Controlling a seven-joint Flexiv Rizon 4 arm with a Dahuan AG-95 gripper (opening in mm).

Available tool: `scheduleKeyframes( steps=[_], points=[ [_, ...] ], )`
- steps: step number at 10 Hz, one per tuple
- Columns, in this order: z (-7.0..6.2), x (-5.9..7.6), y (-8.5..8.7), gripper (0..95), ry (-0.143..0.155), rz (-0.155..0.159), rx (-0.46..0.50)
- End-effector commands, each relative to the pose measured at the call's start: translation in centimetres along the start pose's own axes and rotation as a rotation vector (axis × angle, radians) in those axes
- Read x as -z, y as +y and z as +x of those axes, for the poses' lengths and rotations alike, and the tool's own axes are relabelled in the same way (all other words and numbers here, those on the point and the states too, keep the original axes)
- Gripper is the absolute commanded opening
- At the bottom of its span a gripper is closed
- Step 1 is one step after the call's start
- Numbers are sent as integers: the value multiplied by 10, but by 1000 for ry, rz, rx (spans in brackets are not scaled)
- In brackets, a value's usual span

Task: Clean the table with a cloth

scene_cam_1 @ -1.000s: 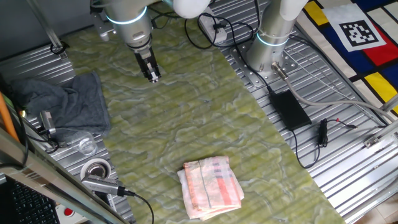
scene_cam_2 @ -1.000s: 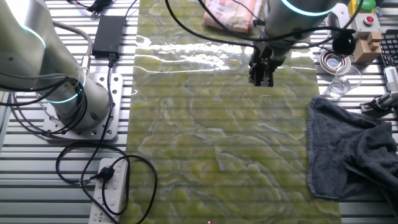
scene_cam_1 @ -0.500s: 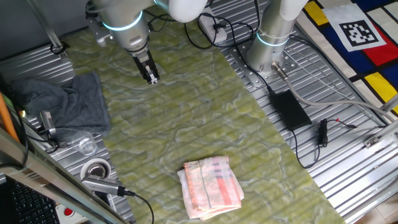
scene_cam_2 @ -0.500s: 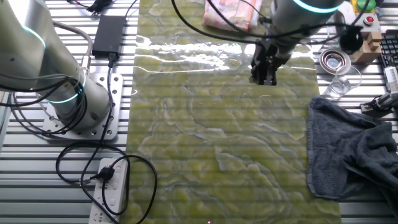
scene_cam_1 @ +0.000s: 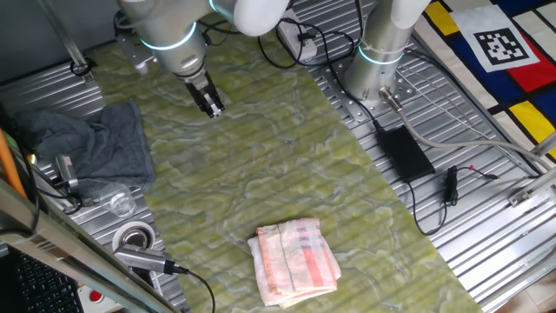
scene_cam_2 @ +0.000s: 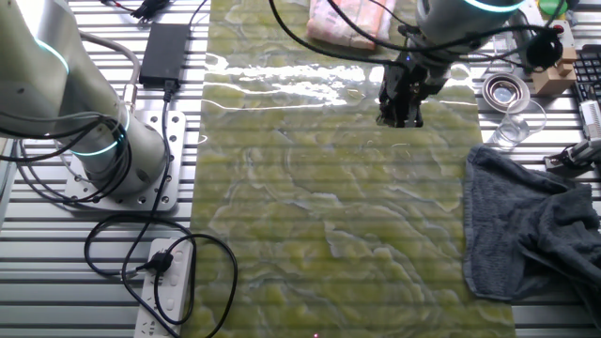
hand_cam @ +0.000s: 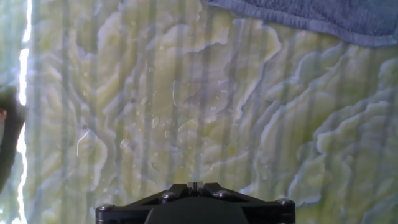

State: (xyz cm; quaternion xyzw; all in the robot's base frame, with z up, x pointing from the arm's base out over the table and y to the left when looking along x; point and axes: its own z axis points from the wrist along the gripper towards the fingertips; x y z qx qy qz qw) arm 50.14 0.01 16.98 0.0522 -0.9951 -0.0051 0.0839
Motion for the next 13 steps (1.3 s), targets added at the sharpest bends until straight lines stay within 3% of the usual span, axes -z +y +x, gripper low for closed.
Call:
scheduleKeyframes(
  steps=[1, 2, 3, 5, 7, 8, 10, 11, 13],
  points=[
    [1, 0, 0, 0, -30, -18, -52],
    [1, 0, 0, 0, -34, -46, -34],
    [1, 0, 0, 0, -34, -46, -25],
    [1, 0, 30, 0, -37, -41, -25],
    [5, -13, 97, 0, -67, -32, -69],
    [-1, -22, 139, 0, -73, -19, -86],
    [-16, -34, 191, 0, -76, -8, -126],
    [-21, -37, 199, 0, -78, -4, -110],
    [-22, -36, 200, 0, -78, -9, -98]
  ],
)
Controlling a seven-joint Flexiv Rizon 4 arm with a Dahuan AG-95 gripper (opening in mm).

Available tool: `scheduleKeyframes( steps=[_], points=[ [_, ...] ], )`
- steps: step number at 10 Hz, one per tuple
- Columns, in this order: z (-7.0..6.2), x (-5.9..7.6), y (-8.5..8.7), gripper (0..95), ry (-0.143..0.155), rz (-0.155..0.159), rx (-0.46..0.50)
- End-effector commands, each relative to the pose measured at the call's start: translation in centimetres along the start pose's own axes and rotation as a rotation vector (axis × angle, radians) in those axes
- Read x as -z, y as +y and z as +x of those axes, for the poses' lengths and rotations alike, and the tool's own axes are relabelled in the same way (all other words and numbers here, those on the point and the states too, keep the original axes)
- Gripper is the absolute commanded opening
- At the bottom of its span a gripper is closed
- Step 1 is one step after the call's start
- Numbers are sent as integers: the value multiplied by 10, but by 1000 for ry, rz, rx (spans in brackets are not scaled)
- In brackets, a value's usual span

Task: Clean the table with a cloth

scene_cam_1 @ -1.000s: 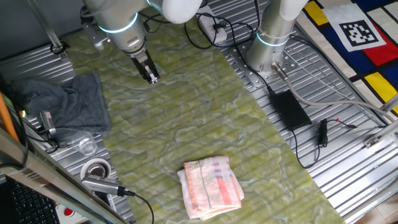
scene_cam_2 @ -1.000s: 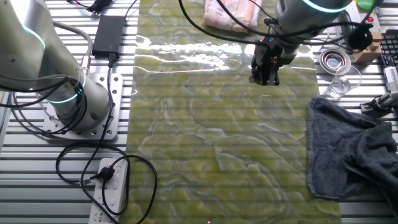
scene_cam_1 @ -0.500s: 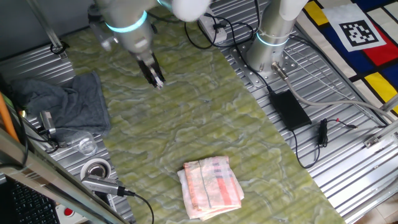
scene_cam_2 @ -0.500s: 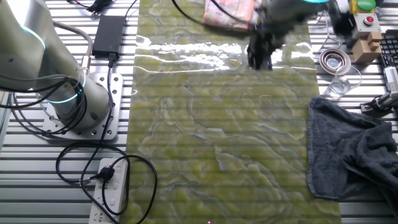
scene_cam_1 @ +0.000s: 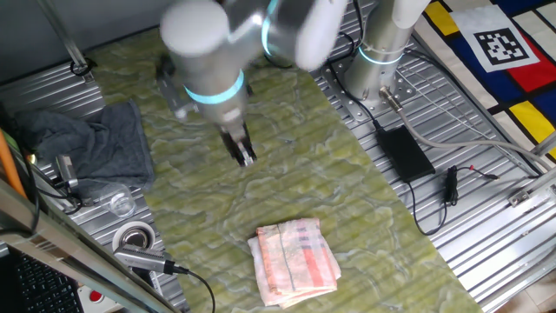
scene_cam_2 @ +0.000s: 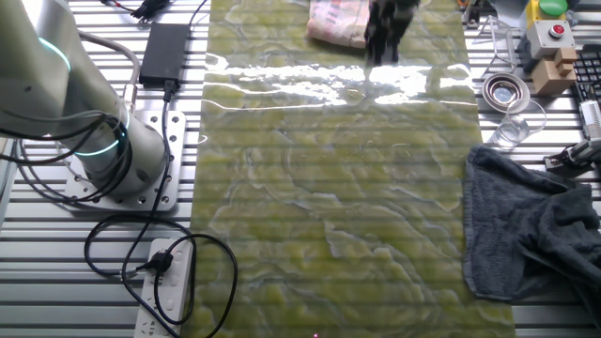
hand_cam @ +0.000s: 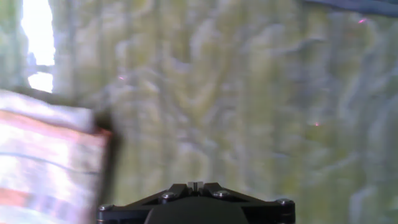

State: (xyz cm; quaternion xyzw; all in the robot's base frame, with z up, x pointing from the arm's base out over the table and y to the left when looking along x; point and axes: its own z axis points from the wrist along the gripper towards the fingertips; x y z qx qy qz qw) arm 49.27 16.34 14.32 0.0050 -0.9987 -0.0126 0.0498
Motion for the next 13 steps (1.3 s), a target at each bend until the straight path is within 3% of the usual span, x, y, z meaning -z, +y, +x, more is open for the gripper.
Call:
scheduleKeyframes(
  steps=[1, 4, 5, 8, 13],
  points=[
    [-5, -9, 38, 0, -8, 12, 9],
    [-5, -9, 38, 0, -3, 6, 131],
    [-5, -9, 38, 0, -5, -8, 189],
    [-5, -9, 38, 0, -18, -9, 305],
    [-5, -8, 43, 0, -23, -41, 347]
  ],
)
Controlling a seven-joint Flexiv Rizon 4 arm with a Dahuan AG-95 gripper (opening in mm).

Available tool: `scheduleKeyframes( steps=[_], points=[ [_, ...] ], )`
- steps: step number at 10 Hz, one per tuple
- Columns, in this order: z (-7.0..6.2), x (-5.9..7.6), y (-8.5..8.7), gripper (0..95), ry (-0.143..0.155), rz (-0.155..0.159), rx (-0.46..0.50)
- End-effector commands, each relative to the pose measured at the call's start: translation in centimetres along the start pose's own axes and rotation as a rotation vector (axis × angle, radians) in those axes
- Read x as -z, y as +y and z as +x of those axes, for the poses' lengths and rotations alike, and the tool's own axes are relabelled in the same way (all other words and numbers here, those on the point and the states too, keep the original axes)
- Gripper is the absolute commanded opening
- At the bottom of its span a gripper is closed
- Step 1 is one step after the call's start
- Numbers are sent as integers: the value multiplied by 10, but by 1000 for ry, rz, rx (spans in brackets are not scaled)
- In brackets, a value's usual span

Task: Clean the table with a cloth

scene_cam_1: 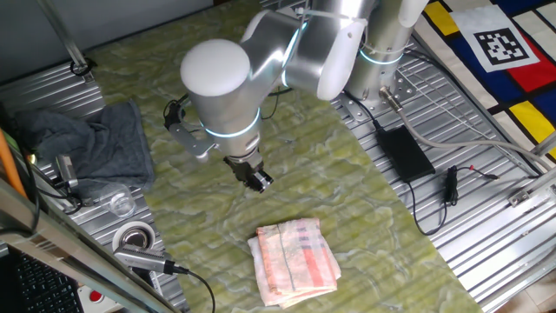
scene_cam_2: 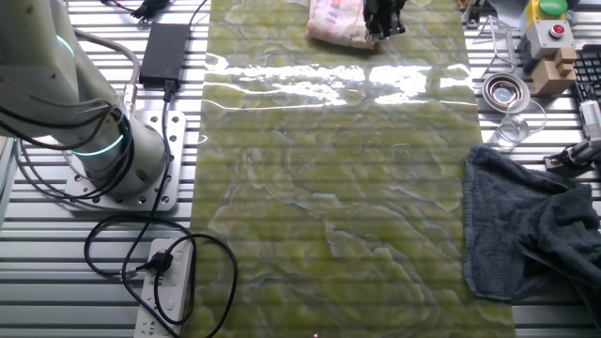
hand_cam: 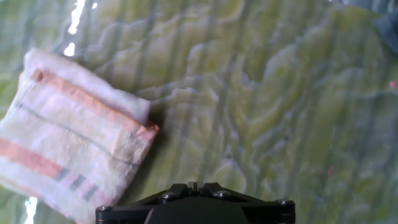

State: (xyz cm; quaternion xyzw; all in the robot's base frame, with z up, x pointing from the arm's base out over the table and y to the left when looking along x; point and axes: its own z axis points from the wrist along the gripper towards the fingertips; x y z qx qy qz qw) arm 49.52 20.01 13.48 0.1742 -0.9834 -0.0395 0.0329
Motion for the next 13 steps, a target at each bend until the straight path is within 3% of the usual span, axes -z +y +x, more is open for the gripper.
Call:
scheduleKeyframes(
  steps=[1, 2, 4, 5, 6, 7, 8, 13],
  points=[
    [-9, 0, 23, 0, 7, -2, -16],
    [-11, -1, 32, 0, 8, 0, -25],
    [-18, -7, 75, 0, 9, -2, -44],
    [-20, -9, 81, 0, 8, 0, -45],
    [-23, -21, 99, 190, -1, 5, -47],
    [-25, -29, 107, 190, -4, 6, -44],
    [-27, -34, 111, 380, -8, 8, -40],
    [-28, -57, 115, 380, -22, 11, 5]
  ],
)
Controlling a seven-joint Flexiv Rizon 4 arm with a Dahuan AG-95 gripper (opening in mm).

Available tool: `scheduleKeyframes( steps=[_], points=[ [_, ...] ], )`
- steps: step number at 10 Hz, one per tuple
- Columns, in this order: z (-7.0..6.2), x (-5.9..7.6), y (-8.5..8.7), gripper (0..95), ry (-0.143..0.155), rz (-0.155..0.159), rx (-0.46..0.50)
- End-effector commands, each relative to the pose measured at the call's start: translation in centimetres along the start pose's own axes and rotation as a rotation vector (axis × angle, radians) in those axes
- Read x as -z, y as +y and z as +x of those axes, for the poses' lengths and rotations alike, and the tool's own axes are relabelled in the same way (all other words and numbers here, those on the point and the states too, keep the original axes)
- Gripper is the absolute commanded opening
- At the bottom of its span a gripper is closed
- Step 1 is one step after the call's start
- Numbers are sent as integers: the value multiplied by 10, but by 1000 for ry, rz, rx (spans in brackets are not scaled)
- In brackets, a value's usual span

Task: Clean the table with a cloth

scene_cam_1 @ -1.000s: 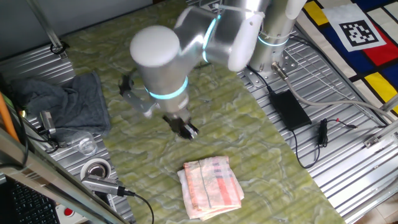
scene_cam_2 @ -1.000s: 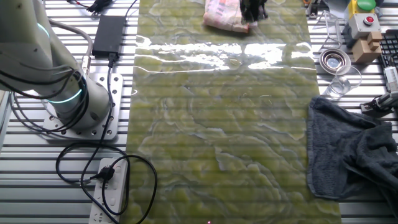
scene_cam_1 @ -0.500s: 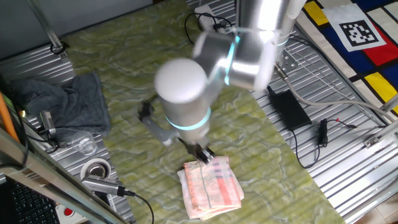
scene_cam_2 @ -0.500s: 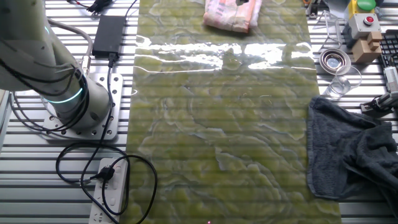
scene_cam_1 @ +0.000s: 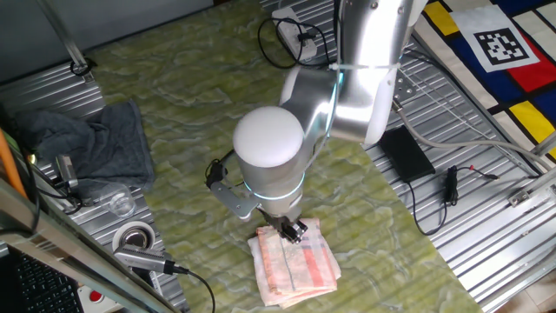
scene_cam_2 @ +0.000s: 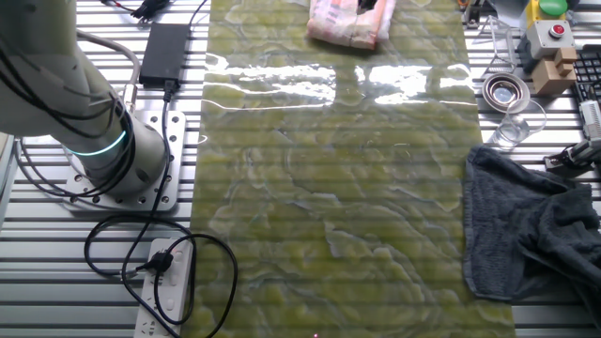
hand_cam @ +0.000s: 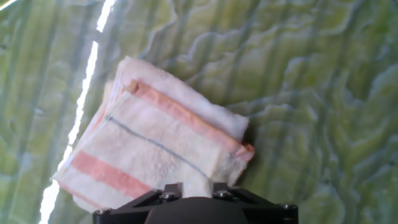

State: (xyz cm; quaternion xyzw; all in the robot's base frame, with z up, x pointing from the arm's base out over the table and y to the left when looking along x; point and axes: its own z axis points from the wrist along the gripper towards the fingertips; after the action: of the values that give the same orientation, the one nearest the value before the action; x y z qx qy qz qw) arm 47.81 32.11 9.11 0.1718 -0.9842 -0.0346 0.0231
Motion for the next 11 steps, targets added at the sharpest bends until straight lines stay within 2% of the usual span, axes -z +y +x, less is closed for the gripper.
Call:
scheduleKeyframes(
  steps=[1, 5, 8, 11],
  points=[
    [0, -7, -1, 380, -9, -2, 9],
    [1, -21, 3, 380, -5, -1, 10],
    [2, -18, 3, 380, 0, -3, 89],
    [2, -18, 3, 380, 33, -19, 162]
  ],
)
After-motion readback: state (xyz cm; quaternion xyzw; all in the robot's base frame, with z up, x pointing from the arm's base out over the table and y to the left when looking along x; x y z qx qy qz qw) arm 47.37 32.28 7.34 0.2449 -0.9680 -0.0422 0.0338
